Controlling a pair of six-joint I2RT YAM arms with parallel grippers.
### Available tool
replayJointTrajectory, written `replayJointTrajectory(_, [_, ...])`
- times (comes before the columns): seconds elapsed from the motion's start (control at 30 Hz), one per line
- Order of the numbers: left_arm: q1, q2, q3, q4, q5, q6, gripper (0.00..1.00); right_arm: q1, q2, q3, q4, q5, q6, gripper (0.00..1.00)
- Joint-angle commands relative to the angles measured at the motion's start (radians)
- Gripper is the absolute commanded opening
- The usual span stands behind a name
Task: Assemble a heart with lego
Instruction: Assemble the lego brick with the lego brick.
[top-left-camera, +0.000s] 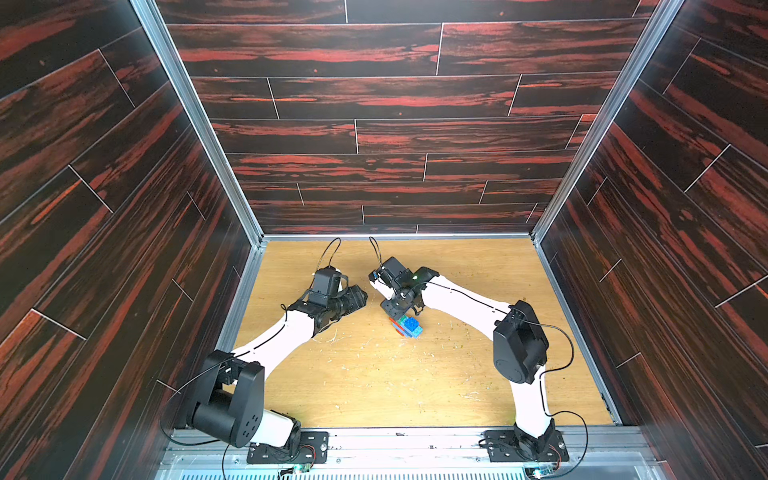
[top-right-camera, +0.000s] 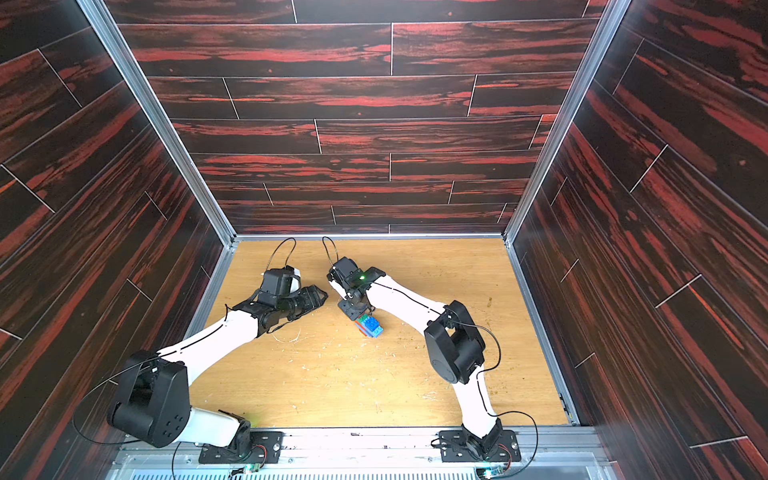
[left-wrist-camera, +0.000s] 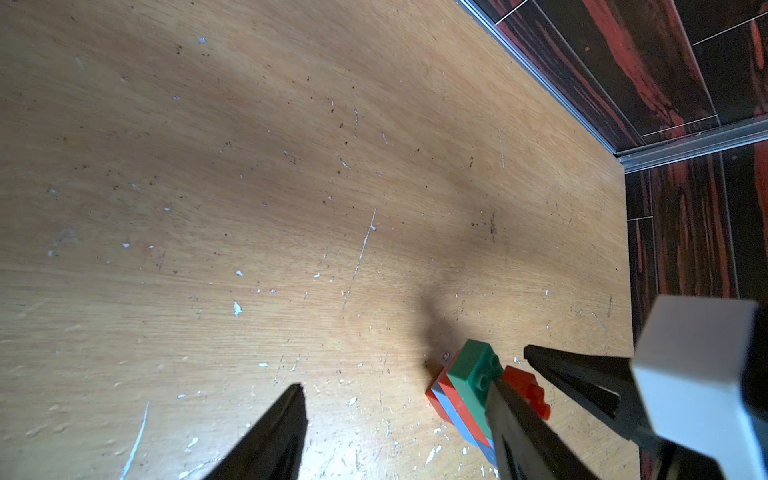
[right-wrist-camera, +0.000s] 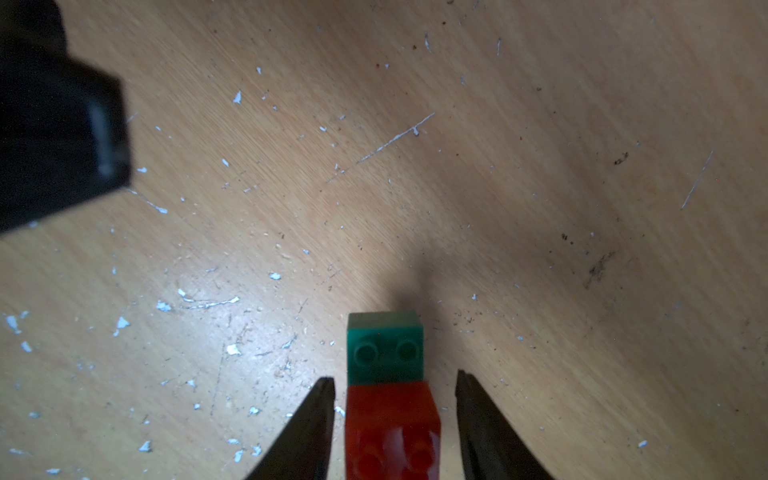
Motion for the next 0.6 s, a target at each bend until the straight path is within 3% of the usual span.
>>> replayJointTrajectory(0.0, [0.006, 0.001, 0.001, -0.009, 0.006, 0.015, 0.73, -0.002, -0.022, 0.002, 0.008, -0.01, 0.004, 0.56])
replayJointTrajectory(0.23, [0.005, -0.002, 0.004, -0.007, 0.035, 0.008, 0.74, -0.019, -0.111, -0.023, -0.005, -0.006, 0.052, 0.63])
replayJointTrajectory(0.43, [-0.012, -0.002, -0.01, 0.041, 0.125, -0.008, 0.8, -0.045, -0.307, -0.225, 0.018, -0.029, 0.13, 0.68])
replayJointTrajectory(0.57, [-0.033, 0.005, -0.05, 0.183, 0.206, -0.011, 0.87, -0.046, -0.403, -0.369, 0.067, -0.054, 0.138, 0.71])
